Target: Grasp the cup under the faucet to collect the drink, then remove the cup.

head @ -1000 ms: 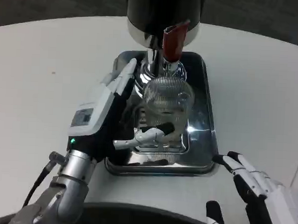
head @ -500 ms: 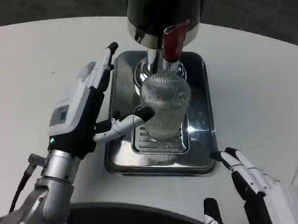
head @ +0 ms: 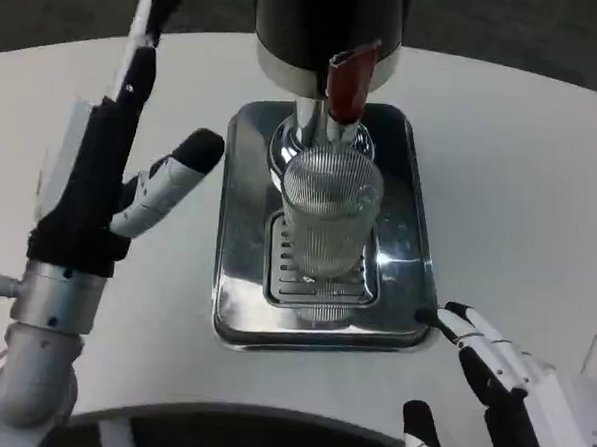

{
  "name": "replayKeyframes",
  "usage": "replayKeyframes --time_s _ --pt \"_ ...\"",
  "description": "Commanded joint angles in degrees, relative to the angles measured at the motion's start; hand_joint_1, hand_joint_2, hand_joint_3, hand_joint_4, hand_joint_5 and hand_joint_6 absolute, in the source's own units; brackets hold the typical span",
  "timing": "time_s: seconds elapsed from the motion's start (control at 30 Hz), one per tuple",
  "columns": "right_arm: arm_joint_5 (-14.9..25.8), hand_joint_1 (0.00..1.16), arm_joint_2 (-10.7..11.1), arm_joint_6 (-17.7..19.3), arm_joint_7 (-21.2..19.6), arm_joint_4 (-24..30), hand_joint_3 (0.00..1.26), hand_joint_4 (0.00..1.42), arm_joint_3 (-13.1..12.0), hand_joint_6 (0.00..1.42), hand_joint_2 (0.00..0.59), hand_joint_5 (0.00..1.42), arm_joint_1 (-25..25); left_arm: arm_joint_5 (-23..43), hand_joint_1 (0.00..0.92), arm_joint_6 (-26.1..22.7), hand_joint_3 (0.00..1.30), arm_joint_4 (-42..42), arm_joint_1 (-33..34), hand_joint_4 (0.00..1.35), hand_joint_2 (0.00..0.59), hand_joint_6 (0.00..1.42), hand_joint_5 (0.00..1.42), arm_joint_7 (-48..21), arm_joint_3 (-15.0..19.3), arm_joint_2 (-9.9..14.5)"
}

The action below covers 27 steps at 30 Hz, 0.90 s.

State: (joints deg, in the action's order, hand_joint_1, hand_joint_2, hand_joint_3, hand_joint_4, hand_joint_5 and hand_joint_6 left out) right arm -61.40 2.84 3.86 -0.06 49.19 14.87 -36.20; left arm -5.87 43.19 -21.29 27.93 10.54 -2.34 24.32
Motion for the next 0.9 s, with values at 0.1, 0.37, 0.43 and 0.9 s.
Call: replayKeyframes --time_s 0.1,0.37,0.43,0.9 --pt "0.3 0.54 -0.1 0.2 -0.2 0.4 0.21 0.13 0.1 0.25 0.525 0.22 -0.2 12.5 0.000 -2.7 0.00 10.3 -1.0 0.00 0.132 0.00 0.00 -13.9 3.6 3.6" --pt "0.2 0.54 -0.4 0.1 0.0 0.3 0.21 0.13 0.6 0.25 0.525 0.22 0.4 30.4 0.000 -14.2 0.00 20.4 2.3 0.00 0.222 0.00 0.00 -32.5 7.9 7.8" --pt "0.1 0.54 -0.5 0.1 0.0 0.2 0.21 0.13 0.8 0.25 0.525 0.22 0.5 33.4 0.000 -17.7 0.00 22.2 3.6 0.00 0.188 0.00 0.00 -35.8 8.8 8.6" --pt "0.2 0.54 -1.3 -0.3 -0.4 0.5 0.21 0.13 1.0 0.25 0.523 0.22 0.3 40.2 0.000 -39.7 0.00 19.6 12.5 0.00 0.107 0.00 0.00 -50.4 7.8 6.3"
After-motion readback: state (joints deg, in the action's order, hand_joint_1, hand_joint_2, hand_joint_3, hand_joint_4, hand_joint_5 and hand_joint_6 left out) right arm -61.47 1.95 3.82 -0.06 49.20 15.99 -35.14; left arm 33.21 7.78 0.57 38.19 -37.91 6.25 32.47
